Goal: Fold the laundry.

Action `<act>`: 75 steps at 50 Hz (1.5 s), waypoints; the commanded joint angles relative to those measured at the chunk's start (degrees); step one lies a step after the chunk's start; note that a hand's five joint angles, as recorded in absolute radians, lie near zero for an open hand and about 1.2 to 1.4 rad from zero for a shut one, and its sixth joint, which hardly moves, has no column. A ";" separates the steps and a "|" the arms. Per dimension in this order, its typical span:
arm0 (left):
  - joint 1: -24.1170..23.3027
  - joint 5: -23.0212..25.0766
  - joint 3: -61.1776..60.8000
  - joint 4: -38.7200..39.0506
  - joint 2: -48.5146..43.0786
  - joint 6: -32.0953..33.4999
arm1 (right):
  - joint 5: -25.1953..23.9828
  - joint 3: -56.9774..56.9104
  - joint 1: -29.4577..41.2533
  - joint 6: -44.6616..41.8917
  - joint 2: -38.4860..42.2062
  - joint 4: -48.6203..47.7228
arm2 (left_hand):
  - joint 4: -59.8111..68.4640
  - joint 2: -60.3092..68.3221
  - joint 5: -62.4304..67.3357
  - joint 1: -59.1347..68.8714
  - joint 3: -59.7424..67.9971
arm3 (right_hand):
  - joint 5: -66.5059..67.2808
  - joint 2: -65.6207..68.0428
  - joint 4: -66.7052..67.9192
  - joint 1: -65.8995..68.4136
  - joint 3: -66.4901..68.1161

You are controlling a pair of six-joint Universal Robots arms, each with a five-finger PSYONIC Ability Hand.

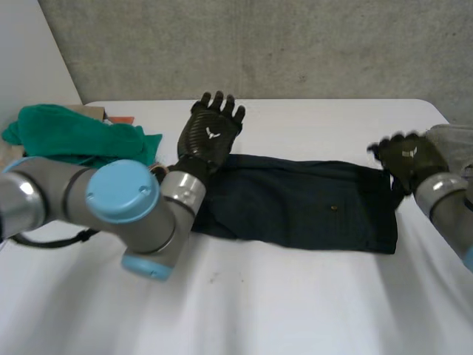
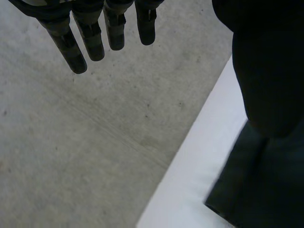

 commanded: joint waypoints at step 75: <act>-5.93 2.29 17.70 -20.70 -5.16 -24.07 | -9.72 -9.81 5.68 20.79 2.01 3.43 | 1.38 1.14 0.24 2.11 0.83 | -2.50 -2.12 -1.96 -3.26 -1.98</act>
